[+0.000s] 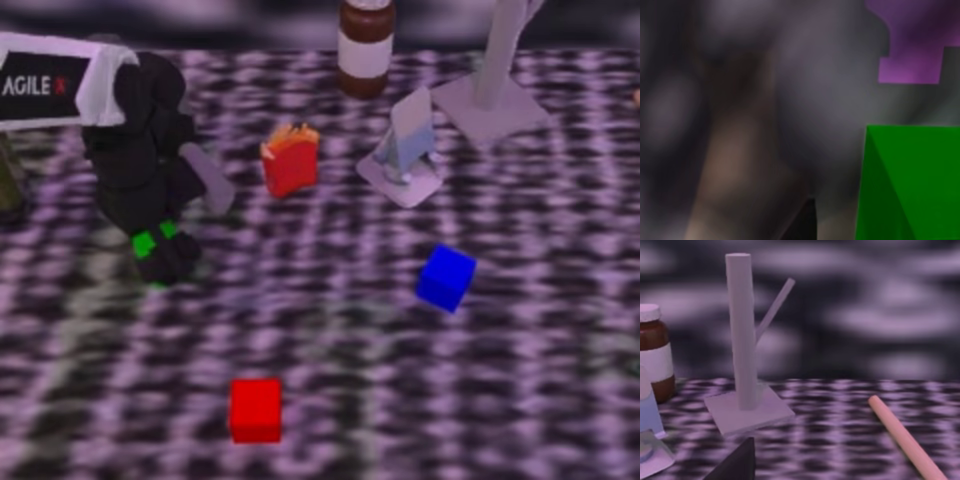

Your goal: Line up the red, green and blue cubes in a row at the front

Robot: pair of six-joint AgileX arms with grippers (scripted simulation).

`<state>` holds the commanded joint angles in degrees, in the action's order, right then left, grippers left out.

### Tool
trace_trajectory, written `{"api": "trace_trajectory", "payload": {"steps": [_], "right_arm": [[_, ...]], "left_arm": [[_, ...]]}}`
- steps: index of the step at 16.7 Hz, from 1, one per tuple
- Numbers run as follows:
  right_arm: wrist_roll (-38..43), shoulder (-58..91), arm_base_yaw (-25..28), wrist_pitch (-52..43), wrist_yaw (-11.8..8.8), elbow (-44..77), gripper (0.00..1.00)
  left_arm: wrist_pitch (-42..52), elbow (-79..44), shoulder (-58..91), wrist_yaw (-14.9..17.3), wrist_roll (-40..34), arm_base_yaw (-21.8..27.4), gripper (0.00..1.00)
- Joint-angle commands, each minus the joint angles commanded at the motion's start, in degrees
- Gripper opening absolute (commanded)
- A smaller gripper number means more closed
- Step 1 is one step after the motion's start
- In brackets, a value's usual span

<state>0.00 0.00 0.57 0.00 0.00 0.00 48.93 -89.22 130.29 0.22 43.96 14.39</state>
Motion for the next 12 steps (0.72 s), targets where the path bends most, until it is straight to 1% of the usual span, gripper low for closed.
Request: {"api": "trace_trajectory", "payload": {"steps": [5, 6, 12], "right_arm": [[0.0, 0.0, 0.0, 0.0, 0.0, 0.0, 1.00], [0.0, 0.0, 0.0, 0.0, 0.0, 0.0, 1.00], [0.0, 0.0, 0.0, 0.0, 0.0, 0.0, 1.00]], "left_arm": [[0.0, 0.0, 0.0, 0.0, 0.0, 0.0, 0.02], [0.0, 0.0, 0.0, 0.0, 0.0, 0.0, 0.00], [0.0, 0.0, 0.0, 0.0, 0.0, 0.0, 0.00]]}}
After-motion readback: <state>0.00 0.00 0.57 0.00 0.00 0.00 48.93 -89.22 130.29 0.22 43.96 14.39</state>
